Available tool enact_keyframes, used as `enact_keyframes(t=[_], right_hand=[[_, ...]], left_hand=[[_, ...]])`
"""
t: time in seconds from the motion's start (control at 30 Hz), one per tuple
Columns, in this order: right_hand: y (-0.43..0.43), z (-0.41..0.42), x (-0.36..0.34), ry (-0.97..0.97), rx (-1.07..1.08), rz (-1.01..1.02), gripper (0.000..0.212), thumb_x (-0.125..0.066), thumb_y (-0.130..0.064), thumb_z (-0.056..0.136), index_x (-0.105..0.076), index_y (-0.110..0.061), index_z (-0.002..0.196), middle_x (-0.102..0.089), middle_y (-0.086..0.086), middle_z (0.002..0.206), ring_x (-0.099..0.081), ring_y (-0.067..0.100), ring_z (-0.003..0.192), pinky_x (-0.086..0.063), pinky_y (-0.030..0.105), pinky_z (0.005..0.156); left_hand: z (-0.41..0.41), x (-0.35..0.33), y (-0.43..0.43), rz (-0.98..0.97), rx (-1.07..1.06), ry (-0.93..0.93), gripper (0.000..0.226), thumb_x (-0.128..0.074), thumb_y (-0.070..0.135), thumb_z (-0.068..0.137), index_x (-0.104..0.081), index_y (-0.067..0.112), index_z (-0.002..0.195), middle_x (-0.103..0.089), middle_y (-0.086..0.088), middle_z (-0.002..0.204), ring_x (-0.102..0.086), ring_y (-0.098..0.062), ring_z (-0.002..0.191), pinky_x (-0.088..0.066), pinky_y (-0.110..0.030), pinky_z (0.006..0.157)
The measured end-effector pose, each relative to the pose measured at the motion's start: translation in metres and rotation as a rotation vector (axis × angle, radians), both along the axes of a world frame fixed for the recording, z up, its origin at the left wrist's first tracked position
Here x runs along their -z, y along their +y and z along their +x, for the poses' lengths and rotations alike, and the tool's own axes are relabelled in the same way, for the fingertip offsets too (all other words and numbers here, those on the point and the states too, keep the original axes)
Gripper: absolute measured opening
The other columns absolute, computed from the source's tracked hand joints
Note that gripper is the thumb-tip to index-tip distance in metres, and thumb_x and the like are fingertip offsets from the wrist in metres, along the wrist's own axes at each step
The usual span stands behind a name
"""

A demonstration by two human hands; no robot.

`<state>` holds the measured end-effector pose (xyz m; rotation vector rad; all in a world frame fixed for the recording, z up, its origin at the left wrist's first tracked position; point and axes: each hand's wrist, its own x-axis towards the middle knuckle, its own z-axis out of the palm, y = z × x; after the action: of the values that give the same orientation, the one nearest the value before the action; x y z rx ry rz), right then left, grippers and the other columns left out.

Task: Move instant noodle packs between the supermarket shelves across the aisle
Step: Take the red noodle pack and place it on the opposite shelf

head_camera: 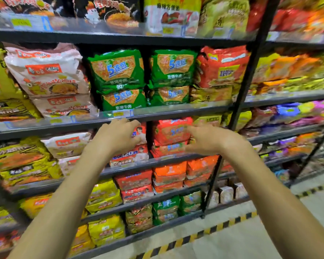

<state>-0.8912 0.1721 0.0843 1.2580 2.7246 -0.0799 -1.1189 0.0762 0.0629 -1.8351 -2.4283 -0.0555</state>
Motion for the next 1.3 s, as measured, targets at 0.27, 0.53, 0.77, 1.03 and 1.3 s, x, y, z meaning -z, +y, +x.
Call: enact_keyframes(t=[0.27,0.53,0.77,1.03,1.3], right_hand=[[-0.01,0.098,-0.005,0.026,0.144,-0.015,0.073,-0.052,-0.051,0.098,-0.021,-0.024,0.158,-0.021,0.01,0.162,-0.029,0.034,0.146,-0.032,0.046,0.113],[0.015,0.137,0.005,0.057,0.203,-0.081,0.069,-0.052,-0.052,0.097,-0.027,-0.024,0.155,-0.028,0.008,0.158,-0.038,0.034,0.14,-0.04,0.047,0.109],[0.064,0.154,0.013,0.072,0.24,-0.104,0.068,-0.053,-0.05,0.098,-0.028,-0.022,0.154,-0.028,0.01,0.157,-0.038,0.033,0.139,-0.04,0.049,0.109],[0.148,0.16,-0.006,0.053,0.234,-0.055,0.071,-0.052,-0.051,0.098,-0.022,-0.023,0.157,-0.023,0.01,0.161,-0.035,0.034,0.143,-0.039,0.045,0.11],[0.23,0.154,-0.011,0.082,0.18,-0.019,0.071,-0.053,-0.049,0.098,-0.023,-0.025,0.157,-0.03,0.011,0.157,-0.045,0.031,0.136,-0.043,0.042,0.105]], left_hand=[[0.091,-0.007,0.025,0.018,0.145,-0.002,0.051,-0.046,0.054,0.102,-0.043,0.03,0.147,-0.053,-0.005,0.142,-0.05,-0.03,0.13,-0.047,-0.045,0.095],[0.129,0.002,0.059,-0.024,0.219,-0.006,0.054,-0.046,0.051,0.102,-0.04,0.029,0.151,-0.052,-0.004,0.147,-0.049,-0.03,0.132,-0.049,-0.045,0.097],[0.142,0.006,0.113,0.021,0.247,-0.015,0.049,-0.045,0.05,0.102,-0.045,0.028,0.145,-0.057,-0.002,0.138,-0.056,-0.027,0.125,-0.048,-0.04,0.087],[0.149,-0.009,0.194,0.025,0.24,-0.051,0.055,-0.046,0.055,0.1,-0.041,0.032,0.15,-0.053,-0.001,0.148,-0.051,-0.026,0.135,-0.049,-0.047,0.101],[0.14,-0.003,0.264,0.17,0.225,-0.176,0.054,-0.048,0.054,0.1,-0.039,0.034,0.15,-0.054,0.002,0.145,-0.05,-0.023,0.134,-0.05,-0.05,0.099]])
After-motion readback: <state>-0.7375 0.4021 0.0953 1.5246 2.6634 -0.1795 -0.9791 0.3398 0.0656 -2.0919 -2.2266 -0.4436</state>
